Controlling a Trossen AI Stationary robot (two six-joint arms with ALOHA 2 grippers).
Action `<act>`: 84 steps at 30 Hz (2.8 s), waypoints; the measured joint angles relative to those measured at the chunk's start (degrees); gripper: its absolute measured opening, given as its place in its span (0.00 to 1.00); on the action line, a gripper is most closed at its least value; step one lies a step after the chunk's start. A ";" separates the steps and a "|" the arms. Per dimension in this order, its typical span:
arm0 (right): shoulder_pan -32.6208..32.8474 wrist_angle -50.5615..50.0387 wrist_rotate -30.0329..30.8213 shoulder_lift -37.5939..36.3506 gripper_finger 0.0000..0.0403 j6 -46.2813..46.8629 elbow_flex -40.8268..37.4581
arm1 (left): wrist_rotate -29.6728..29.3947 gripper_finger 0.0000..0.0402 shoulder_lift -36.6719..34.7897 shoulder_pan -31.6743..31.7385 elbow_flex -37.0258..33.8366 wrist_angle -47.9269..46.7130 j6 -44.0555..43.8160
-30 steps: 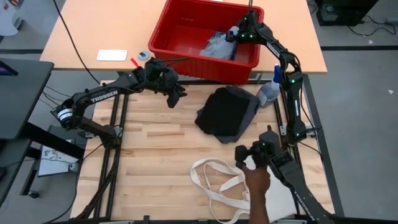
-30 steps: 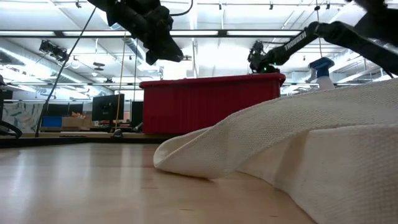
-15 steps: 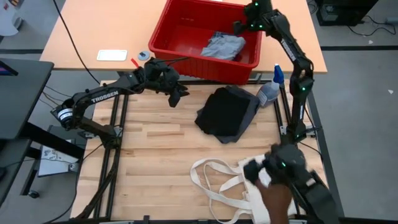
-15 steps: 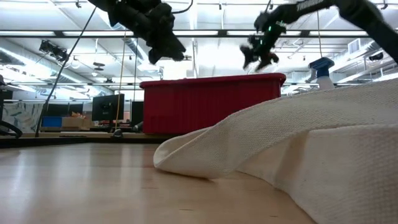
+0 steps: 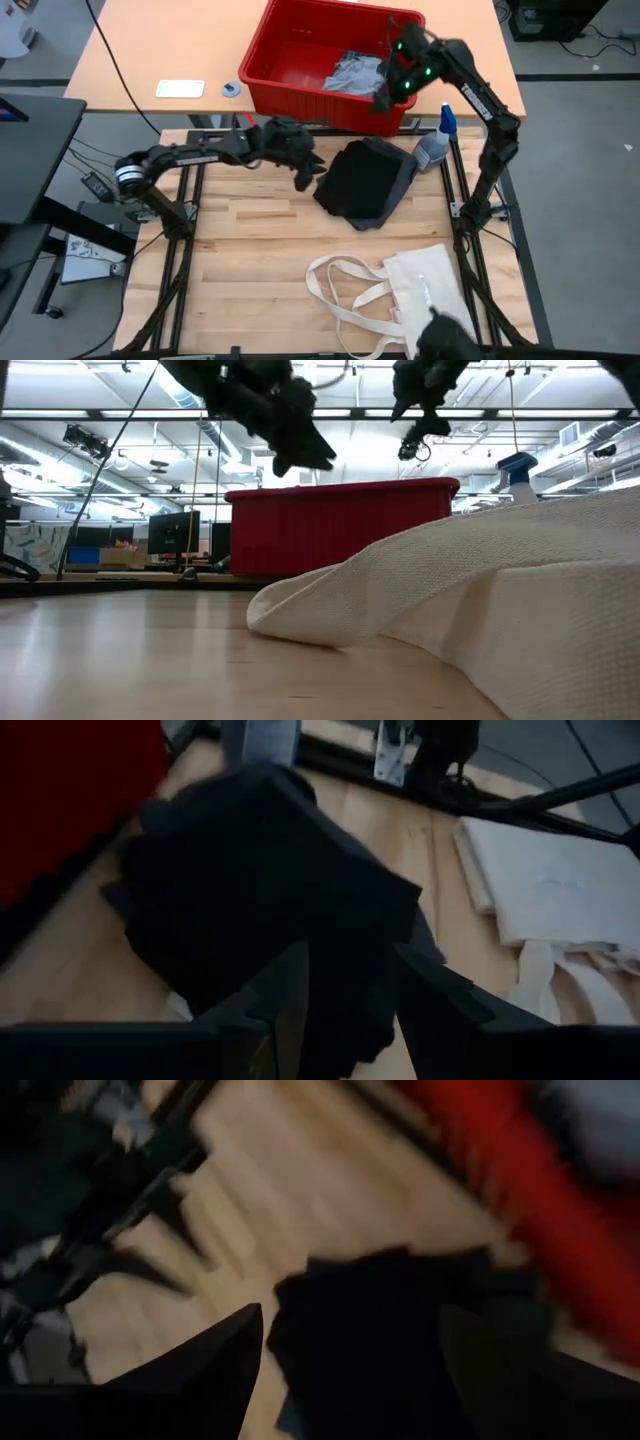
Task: Fold laundry
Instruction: Put the black shirt into the red organizer bin
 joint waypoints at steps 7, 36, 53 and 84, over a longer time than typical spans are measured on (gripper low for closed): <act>7.07 15.55 1.90 -16.01 0.70 9.19 -28.29 | 0.06 0.36 8.29 -3.62 -0.02 10.41 -6.30; 20.69 59.69 9.13 -45.11 0.68 46.30 -88.70 | -28.21 0.84 32.43 -20.81 16.90 10.38 23.69; 28.43 61.86 16.62 -50.54 0.68 52.67 -88.68 | -33.09 0.64 34.82 -20.26 16.83 7.25 19.33; 51.58 105.14 48.03 -54.67 0.82 105.17 -116.08 | -30.40 0.03 21.96 -17.49 16.70 -7.37 5.64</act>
